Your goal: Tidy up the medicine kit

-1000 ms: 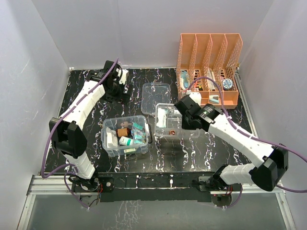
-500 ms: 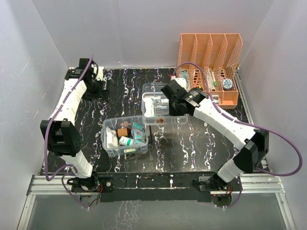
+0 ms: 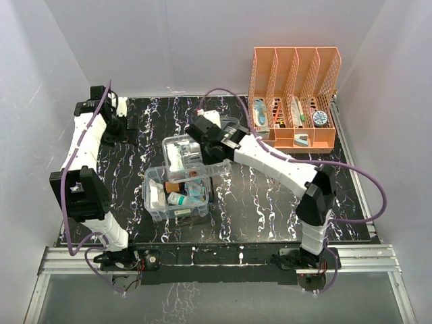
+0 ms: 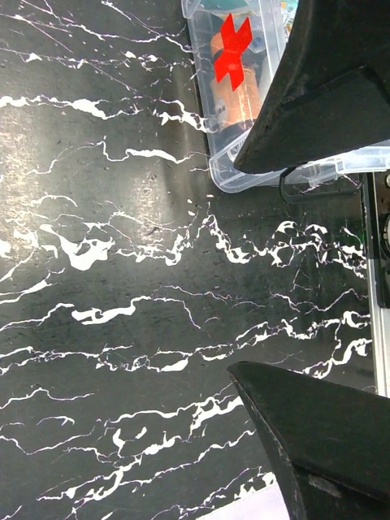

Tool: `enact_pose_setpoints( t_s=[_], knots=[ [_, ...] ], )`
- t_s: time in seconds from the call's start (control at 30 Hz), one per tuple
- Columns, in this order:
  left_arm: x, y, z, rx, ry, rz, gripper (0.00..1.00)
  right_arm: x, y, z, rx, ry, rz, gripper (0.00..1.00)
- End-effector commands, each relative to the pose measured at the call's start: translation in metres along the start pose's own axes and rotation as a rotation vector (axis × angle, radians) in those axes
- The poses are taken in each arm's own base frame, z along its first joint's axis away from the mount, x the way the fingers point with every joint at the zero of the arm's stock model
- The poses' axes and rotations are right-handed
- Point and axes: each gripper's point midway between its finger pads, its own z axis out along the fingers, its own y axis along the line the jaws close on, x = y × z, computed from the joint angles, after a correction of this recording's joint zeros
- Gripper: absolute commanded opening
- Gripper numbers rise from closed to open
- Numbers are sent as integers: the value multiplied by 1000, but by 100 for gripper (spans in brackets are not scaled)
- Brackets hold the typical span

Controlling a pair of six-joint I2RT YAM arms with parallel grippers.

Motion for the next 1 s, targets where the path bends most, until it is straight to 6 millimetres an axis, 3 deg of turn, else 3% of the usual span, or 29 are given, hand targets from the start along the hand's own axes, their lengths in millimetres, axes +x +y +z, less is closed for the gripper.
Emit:
enact_pose_setpoints(
  t_s=[0.0,0.3,0.67,0.97],
  knots=[
    [2,-2,-18,21,-38,13,99,-14,37,-5,-58,-50,-11,0],
    [5,2,-21,29,-41,9,99,-6,75,2,-98,-37,-55,0],
    [5,-1,-18,49,-40,3,99,23,104,13,-126,1,-81,0],
    [11,-3,-17,54,-35,5,99,31,114,23,-132,13,-69,0]
  ],
)
